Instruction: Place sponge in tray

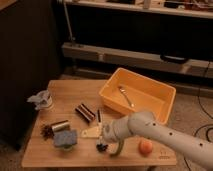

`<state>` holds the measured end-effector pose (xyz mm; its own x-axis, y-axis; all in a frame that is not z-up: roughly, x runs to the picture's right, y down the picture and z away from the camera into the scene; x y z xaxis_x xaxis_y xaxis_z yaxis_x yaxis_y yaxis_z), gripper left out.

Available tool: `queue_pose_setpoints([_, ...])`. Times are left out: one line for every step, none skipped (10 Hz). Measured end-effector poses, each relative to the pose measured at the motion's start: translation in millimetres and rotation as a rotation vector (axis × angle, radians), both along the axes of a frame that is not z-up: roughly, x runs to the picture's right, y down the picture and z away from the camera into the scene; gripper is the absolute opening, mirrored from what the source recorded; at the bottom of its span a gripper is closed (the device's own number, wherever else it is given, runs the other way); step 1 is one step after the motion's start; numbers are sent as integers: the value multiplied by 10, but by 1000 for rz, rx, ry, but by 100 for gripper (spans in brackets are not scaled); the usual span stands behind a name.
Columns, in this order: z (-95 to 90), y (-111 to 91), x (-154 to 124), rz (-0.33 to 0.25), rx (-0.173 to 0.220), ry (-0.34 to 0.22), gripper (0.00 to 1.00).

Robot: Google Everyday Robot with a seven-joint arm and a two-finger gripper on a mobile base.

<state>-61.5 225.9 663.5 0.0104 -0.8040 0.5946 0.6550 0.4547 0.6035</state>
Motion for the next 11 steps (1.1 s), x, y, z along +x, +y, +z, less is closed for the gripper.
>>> queue_pose_setpoints([16, 18, -88, 6, -2, 16, 80])
queue_pose_setpoints([30, 38, -169, 6, -7, 23, 80])
queue_pose_setpoints([39, 39, -236, 6, -9, 27, 80])
queue_pose_setpoints([45, 36, -311, 4, -11, 31, 80])
queue_pose_setpoints([66, 6, -432, 1, -18, 27, 80])
queue_pose_setpoints([91, -14, -521, -6, -30, 16, 80])
queue_pose_setpoints([118, -13, -600, -16, -52, -3, 80])
queue_pose_setpoints([148, -10, -636, -21, -66, -20, 80])
queue_pose_setpoints([165, -4, -680, -28, -75, -34, 80])
queue_pose_setpoints([184, 4, -723, -36, -85, -48, 80])
queue_pose_setpoints([216, 8, -770, -43, -94, -62, 80])
